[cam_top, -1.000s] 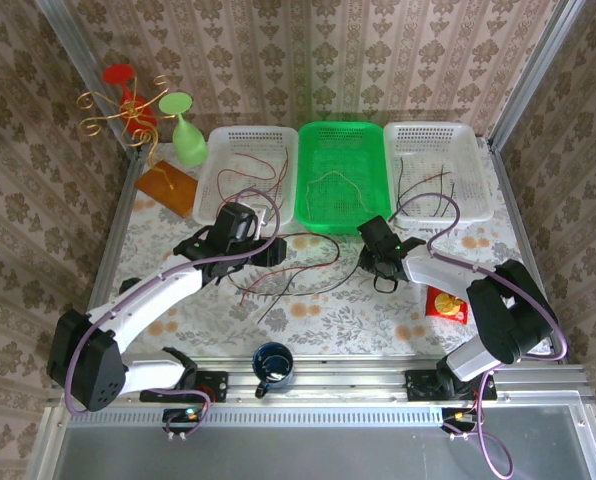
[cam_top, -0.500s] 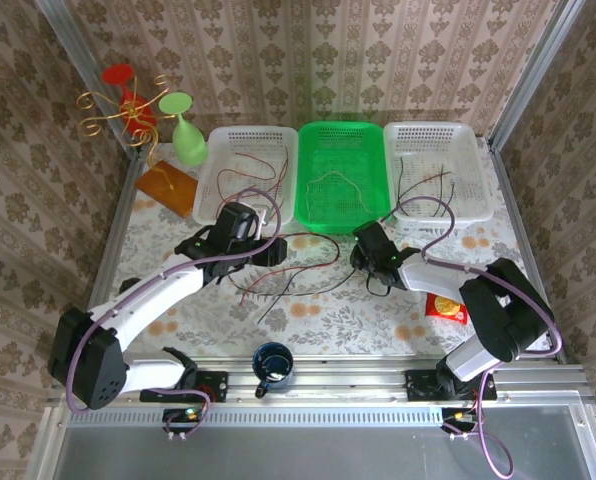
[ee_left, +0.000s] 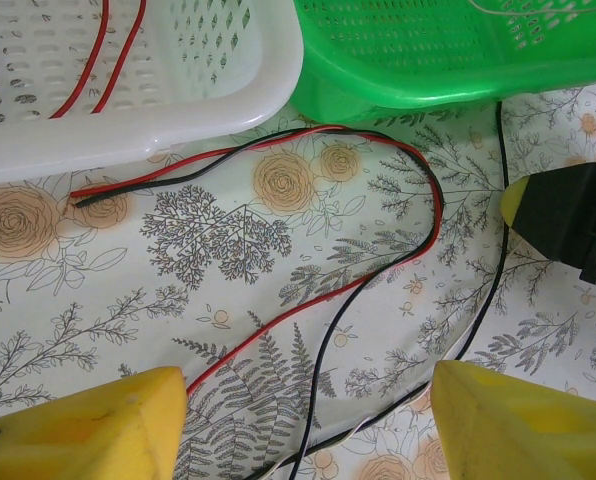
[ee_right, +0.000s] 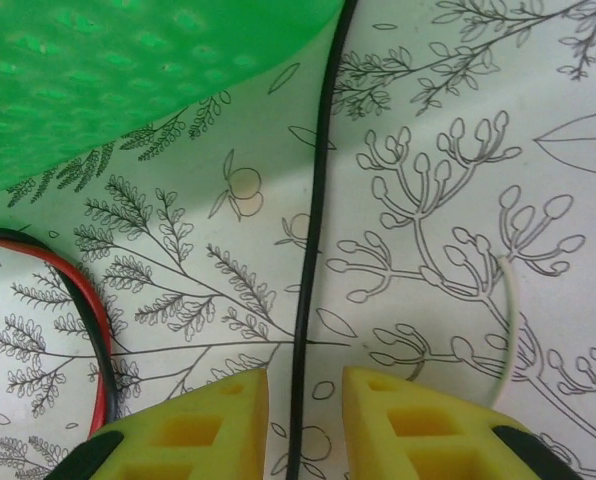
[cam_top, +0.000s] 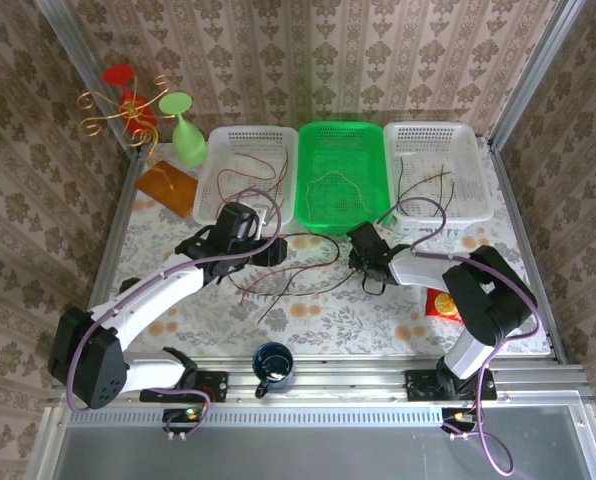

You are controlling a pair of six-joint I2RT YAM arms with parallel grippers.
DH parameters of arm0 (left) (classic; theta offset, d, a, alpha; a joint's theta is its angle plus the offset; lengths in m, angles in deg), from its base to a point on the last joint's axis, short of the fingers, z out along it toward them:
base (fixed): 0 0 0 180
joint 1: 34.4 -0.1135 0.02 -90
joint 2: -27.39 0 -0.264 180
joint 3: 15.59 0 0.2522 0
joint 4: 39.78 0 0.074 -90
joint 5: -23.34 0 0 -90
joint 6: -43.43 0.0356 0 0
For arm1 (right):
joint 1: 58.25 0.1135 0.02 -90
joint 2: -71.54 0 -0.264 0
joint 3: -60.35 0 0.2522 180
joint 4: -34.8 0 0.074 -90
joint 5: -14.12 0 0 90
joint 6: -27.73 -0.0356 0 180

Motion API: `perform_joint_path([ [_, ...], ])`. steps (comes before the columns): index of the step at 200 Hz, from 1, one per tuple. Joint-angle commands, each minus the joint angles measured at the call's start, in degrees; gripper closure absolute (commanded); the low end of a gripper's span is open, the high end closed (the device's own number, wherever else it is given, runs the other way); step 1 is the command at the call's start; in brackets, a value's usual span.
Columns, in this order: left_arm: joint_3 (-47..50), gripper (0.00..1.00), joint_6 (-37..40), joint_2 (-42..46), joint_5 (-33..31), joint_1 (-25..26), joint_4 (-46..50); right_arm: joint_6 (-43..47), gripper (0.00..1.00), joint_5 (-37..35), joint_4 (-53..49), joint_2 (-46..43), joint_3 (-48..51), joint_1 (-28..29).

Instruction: Untangle the cables

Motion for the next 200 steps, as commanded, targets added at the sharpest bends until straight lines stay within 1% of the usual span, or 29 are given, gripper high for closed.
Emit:
perform_joint_path([
  [1,-1.88,0.34,0.88,0.09,-0.2,0.31,-0.31,-1.78,0.73,-3.26,-3.07,2.28,-2.44,0.65],
  [21,-2.01,0.34,0.94,0.18,-0.03,0.29,-0.38,-3.47,0.74,-5.12,-6.95,3.32,-4.47,1.25],
  [40,-1.82,0.33,0.78,0.27,-0.02,0.29,-0.64,-8.29,0.77,-7.86,-13.3,4.83,-7.1,2.7],
  [60,-1.71,0.33,0.66,0.27,-0.11,0.31,-0.55,-10.83,0.77,-8.49,-14.92,6.77,-8.21,3.98],
  [80,-1.67,0.33,0.59,0.66,-0.02,0.28,-0.25,-11.87,0.78,-8.38,-12.34,6.72,-6.77,5.04],
  [94,-1.17,0.33,0.74,1.13,-0.28,0.36,-0.32,-12.23,0.82,-8.01,-11.06,6.38,-5.87,5.37],
  [112,-1.01,0.33,0.81,1.36,-0.33,0.29,-0.29,-13.1,0.85,-8.88,-9.52,5.42,-4.59,6.26],
  [121,-1.02,0.33,0.72,1.3,-0.29,0.31,-0.32,-13.53,0.86,-9.24,-9.78,5.27,-4.38,6.53],
  [135,-0.96,0.33,0.56,1.23,-0.11,0.31,-0.48,-14.05,0.91,-9.61,-10.22,5.17,-4.36,6.81],
  [161,-1.05,0.33,0.53,1.3,-0.02,0.36,-0.46,-15.49,0.93,-10.39,-11.24,4.51,-4.03,7.33],
  [173,-1.04,0.33,0.52,1.31,-0.09,0.3,-0.39,-15.88,0.94,-10.05,-10.99,4.19,-3.61,7.41],
  [192,-1.11,0.33,0.55,1.49,-0.15,0.33,-0.11,-16.27,1.0,-10.02,-9.27,2.69,-2.08,7.61],
  [200,-1.01,0.33,0.54,1.58,-0.2,0.32,-0.1,-16.49,1.0,-10.22,-8.81,1.73,-1.48,7.6],
])
